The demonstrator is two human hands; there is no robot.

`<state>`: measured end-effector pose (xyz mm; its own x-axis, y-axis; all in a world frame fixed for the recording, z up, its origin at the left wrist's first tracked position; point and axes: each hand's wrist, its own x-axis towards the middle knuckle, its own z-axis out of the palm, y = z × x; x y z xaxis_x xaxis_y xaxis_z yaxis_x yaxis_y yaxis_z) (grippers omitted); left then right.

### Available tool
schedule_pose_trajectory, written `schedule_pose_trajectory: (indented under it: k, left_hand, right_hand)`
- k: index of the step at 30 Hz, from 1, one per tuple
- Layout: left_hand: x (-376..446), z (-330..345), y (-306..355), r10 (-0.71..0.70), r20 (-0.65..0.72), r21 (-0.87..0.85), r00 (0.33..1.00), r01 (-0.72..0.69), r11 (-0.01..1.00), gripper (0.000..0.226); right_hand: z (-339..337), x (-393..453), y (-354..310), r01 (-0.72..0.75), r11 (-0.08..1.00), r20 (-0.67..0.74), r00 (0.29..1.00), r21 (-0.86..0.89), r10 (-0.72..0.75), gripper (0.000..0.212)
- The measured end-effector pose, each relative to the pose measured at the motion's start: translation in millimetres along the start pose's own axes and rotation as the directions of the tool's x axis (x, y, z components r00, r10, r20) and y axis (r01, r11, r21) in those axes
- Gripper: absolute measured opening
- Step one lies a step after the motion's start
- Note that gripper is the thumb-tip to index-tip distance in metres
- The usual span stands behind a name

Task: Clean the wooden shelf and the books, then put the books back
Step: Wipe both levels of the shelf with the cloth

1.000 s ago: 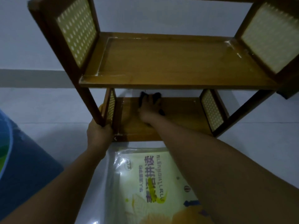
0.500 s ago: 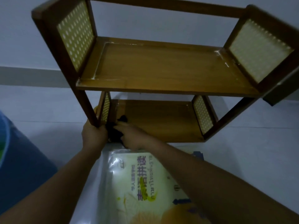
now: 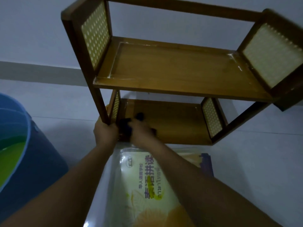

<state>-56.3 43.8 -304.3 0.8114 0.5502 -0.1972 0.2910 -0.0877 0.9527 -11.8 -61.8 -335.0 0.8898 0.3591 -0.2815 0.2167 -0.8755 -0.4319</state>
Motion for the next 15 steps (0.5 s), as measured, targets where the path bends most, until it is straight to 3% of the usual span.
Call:
schedule_pose_trajectory:
  k: [2, 4, 6, 8, 10, 12, 15]
  left_hand:
    - [1, -1, -1, 0.001, -0.006, -0.002, 1.000, -0.001, 1.000, 0.045]
    - [3, -2, -2, -0.012, 0.020, 0.010, 1.000, 0.011, 1.000, 0.040]
    - [5, -3, -4, -0.009, 0.038, 0.010, 0.999, 0.008, 1.000, 0.040]
    - [3, -2, -3, -0.008, 0.031, -0.005, 0.999, 0.008, 1.000, 0.041]
    - [1, -1, -2, -0.001, 0.030, -0.014, 1.000, 0.001, 1.000, 0.042]
    - [1, -3, 0, 0.013, 0.053, -0.006, 0.998, -0.012, 1.000, 0.044]
    - [3, -3, -3, -0.001, 0.068, -0.008, 0.998, 0.002, 1.000, 0.047]
  right_hand:
    - [1, -3, -24, 0.209, 0.978, 0.054, 0.976, 0.014, -0.209, 0.041]
    - [-11, 0, 1, 0.200, 0.979, 0.069, 0.977, 0.045, -0.203, 0.054]
    - [-23, -1, 58, 0.113, 0.994, 0.050, 0.992, 0.001, -0.112, 0.061]
    - [-39, -13, 128, -0.042, 0.990, -0.070, 0.997, -0.132, 0.033, 0.059]
    - [-54, -26, 176, -0.307, 0.943, -0.281, 0.923, -0.125, 0.263, 0.058]
    - [-58, -24, 179, -0.489, 0.869, -0.385, 0.818, -0.075, 0.428, 0.059]
    - [-53, 12, 132, -0.582, 0.807, -0.419, 0.759, -0.097, 0.497, 0.062]
